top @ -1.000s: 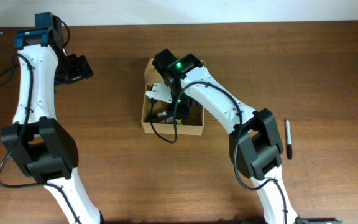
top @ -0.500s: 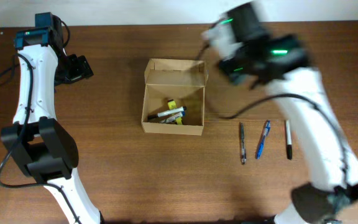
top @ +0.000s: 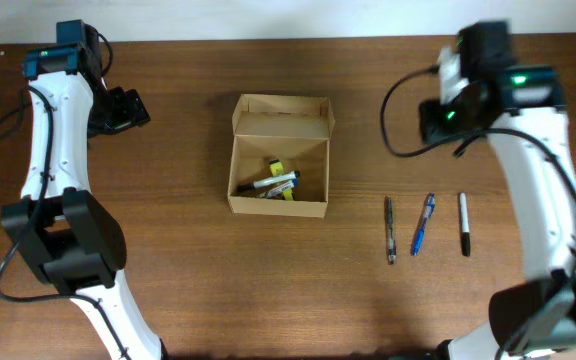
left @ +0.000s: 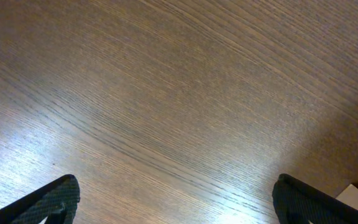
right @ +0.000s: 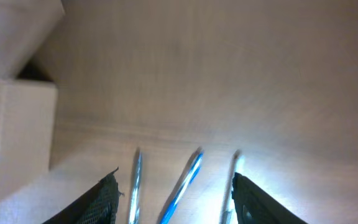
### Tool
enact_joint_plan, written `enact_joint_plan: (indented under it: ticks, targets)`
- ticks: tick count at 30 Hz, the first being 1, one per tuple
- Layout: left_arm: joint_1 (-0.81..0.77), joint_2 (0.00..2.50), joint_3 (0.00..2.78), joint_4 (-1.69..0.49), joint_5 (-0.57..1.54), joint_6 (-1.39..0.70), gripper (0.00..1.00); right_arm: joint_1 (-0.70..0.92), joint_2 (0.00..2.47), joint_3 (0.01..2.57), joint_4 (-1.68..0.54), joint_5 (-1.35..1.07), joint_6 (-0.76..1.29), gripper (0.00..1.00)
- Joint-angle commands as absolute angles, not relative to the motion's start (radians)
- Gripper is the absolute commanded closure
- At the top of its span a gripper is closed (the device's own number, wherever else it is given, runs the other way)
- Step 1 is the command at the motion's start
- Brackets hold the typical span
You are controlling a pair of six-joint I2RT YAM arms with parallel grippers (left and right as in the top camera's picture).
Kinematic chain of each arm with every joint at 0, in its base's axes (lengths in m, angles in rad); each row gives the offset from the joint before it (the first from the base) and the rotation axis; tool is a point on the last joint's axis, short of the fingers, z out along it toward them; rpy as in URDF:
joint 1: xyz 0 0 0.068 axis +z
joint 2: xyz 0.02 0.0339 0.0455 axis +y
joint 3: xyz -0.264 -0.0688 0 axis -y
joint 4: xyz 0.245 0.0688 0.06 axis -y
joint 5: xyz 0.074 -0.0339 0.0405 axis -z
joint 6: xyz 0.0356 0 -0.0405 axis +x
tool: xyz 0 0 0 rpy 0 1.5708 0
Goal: Pack container
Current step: 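Withdraw the right gripper and lower it onto the black pen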
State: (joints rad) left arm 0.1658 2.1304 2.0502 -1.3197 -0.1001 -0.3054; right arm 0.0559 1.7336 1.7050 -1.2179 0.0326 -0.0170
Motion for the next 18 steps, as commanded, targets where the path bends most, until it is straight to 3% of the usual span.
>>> enact_joint_plan:
  ticks: [1, 11, 18]
  targets:
    - [0.165, 2.128, 2.046, -1.320, -0.093, -0.294, 0.00, 0.078, 1.747, 1.535, -1.181, 0.009, 0.070, 0.41]
    - [0.165, 2.128, 2.046, -1.320, -0.093, -0.294, 0.00, 0.224, 1.746, 1.086, -0.794, 0.012, 0.131, 0.41]
    - [0.165, 2.128, 2.046, -1.320, -0.093, -0.294, 0.00, 0.240, 1.747, 0.984, -0.717, 0.037, 0.245, 0.41]
